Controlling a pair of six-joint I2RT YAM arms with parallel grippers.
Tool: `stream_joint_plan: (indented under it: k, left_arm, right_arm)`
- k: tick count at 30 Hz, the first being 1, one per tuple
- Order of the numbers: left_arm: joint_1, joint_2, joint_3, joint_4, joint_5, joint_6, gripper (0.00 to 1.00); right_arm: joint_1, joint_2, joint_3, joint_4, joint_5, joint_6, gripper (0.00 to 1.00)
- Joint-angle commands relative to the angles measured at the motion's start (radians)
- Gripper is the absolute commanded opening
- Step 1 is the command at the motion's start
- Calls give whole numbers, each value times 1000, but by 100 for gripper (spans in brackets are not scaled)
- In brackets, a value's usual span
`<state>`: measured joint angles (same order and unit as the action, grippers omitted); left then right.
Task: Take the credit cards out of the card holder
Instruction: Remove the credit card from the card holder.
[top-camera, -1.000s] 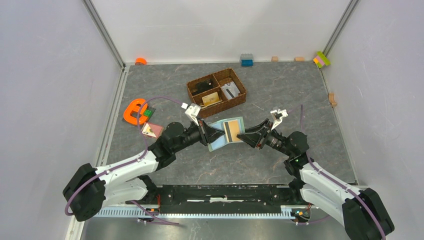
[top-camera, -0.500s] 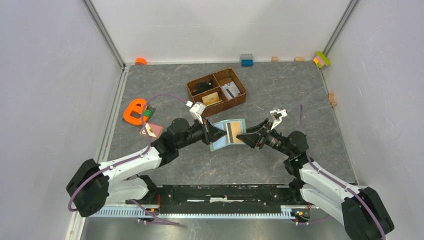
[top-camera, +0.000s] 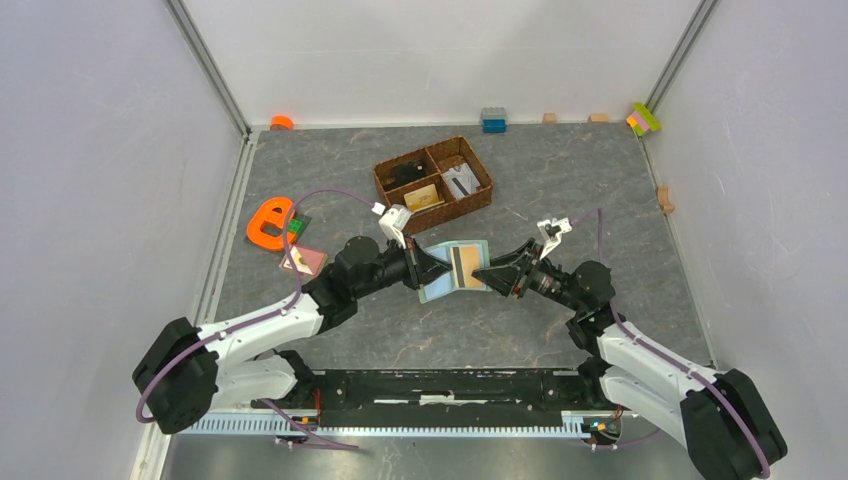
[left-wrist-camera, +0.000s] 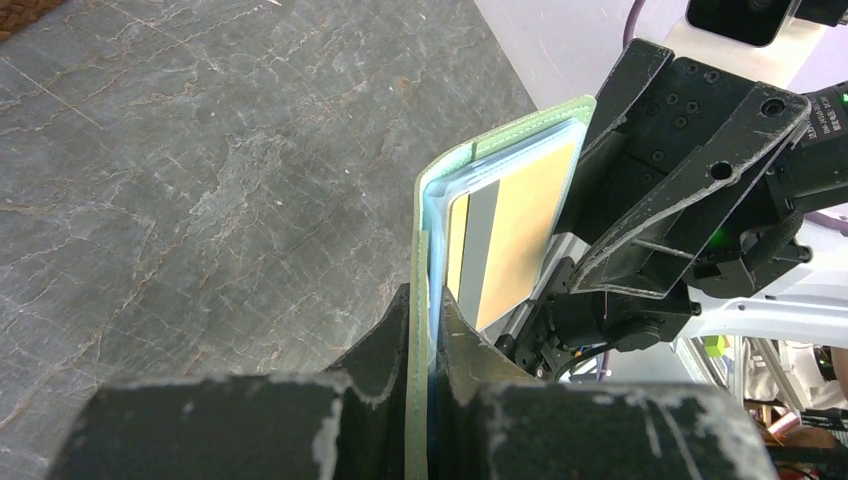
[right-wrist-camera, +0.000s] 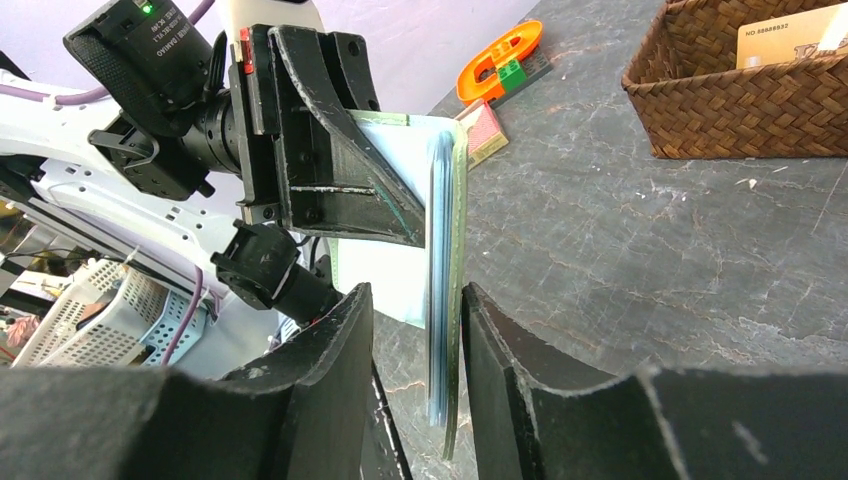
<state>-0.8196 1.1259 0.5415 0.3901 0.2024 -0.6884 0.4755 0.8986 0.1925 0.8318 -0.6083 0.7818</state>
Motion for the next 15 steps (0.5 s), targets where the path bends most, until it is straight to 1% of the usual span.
stream_joint_plan:
  k: [1,4,9,12,15]
  left_arm:
    - [4,-14,34,15,-36,36,2]
    - [4,-18,31,25,-24,35,2]
    - [4,-25,25,53,17,29,2]
    - [4,-25,28,52,30,28,2]
    - [3,-25,31,50,37,29,2]
  right_arm:
    - [-4,8,18,72,-24,15,42]
    - [-3,15,17,75,-24,20,41]
    - [-4,26,20,74,-24,25,37]
    - [-3,34,25,55,-19,23,33]
    - [-3,45,29,37,-12,18,24]
